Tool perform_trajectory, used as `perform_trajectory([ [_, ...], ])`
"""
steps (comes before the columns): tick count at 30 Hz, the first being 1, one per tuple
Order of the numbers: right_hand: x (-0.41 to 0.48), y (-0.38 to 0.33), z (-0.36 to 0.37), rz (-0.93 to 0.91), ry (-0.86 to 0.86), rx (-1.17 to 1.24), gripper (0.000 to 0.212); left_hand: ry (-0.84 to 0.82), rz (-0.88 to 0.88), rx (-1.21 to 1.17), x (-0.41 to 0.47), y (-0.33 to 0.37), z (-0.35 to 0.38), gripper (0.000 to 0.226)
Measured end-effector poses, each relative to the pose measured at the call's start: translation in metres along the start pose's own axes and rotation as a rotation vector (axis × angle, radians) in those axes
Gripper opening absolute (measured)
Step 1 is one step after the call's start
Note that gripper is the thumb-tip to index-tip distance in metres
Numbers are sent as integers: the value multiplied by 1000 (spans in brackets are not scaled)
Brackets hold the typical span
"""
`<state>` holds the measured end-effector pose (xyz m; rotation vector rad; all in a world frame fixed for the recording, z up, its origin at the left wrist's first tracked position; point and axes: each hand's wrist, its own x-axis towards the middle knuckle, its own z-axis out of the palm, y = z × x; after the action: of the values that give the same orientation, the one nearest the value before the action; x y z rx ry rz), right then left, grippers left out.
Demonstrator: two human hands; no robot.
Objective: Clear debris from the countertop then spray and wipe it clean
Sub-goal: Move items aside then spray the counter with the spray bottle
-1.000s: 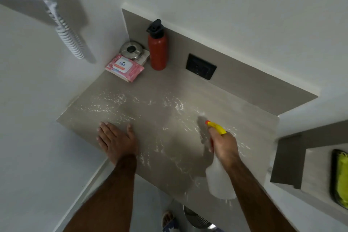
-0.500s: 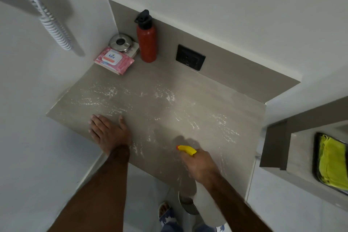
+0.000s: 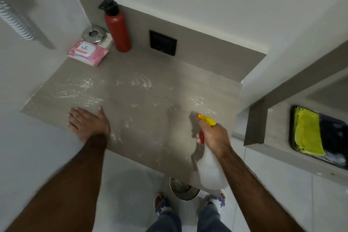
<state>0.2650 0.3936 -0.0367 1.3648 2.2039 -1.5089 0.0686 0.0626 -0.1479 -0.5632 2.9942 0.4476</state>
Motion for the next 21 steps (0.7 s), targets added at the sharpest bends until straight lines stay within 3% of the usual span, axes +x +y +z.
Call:
perform_trajectory([
  [2, -1, 11, -12, -10, 11, 88, 57, -15, 111, 32, -28, 12, 1, 90],
  [7, -4, 40, -61, -42, 105, 228, 46, -139, 640, 126, -142, 82, 23, 84],
  [12, -9, 67, -142, -55, 310, 378, 42, -259, 1084, 193, -261, 179, 58, 83],
  [19, 5, 130, -272, -99, 612, 591, 12, -443, 1483, 77, -397, 326, 91, 82],
  [21, 11, 147, -303, -152, 647, 599, 17, -440, 1552, 55, -424, 362, 98, 76],
])
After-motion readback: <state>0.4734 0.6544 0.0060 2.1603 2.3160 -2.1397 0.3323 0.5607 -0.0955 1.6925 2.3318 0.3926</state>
